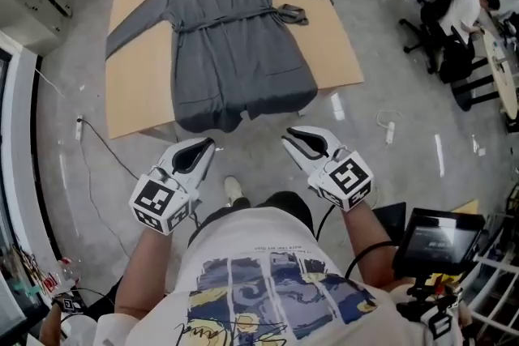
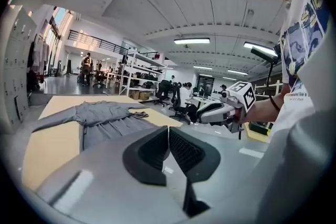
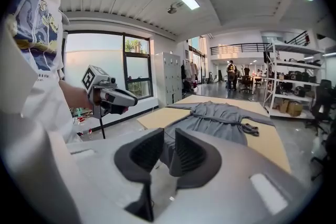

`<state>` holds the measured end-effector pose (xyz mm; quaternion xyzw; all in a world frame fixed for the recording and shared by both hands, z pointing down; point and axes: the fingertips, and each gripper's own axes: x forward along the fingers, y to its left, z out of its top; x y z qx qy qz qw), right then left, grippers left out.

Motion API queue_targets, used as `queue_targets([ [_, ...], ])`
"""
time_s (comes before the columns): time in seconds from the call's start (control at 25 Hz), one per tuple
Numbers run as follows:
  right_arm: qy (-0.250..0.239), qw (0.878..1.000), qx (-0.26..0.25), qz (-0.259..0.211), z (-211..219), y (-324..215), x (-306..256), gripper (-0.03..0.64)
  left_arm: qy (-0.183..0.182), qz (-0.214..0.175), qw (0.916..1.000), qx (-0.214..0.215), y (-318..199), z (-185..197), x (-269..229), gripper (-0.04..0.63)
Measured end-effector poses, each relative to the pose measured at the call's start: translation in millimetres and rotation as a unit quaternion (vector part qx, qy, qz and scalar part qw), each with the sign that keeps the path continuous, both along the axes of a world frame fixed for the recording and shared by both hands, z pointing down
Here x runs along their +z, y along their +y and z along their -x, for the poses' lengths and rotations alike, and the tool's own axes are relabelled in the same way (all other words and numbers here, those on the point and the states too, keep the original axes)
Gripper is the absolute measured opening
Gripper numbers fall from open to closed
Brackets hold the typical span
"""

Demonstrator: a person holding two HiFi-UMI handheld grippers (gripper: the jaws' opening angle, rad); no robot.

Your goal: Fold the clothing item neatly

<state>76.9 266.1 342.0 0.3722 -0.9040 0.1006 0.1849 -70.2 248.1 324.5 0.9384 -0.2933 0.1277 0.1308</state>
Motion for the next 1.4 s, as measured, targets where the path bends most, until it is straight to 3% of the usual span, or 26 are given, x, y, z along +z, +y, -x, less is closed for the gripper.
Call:
queue_targets([
  [0.6, -0.001, 1.000, 0.004, 0.013, -15, -101, 8, 0.055, -0.005, 0.017, 0.9998, -0.004, -98, -15, 15, 0.015],
  [1.16, -0.010, 0.999, -0.030, 0.020, -67, -238, 22, 0.055, -0.015, 0.024, 0.9984, -0.050, -220, -57, 19, 0.015],
  [1.4, -0.020, 0.997, -0.064, 0.031, -67, -283, 35, 0.055, -0.033, 0.039, 0.9951, -0.084, -252, -59, 29, 0.015],
])
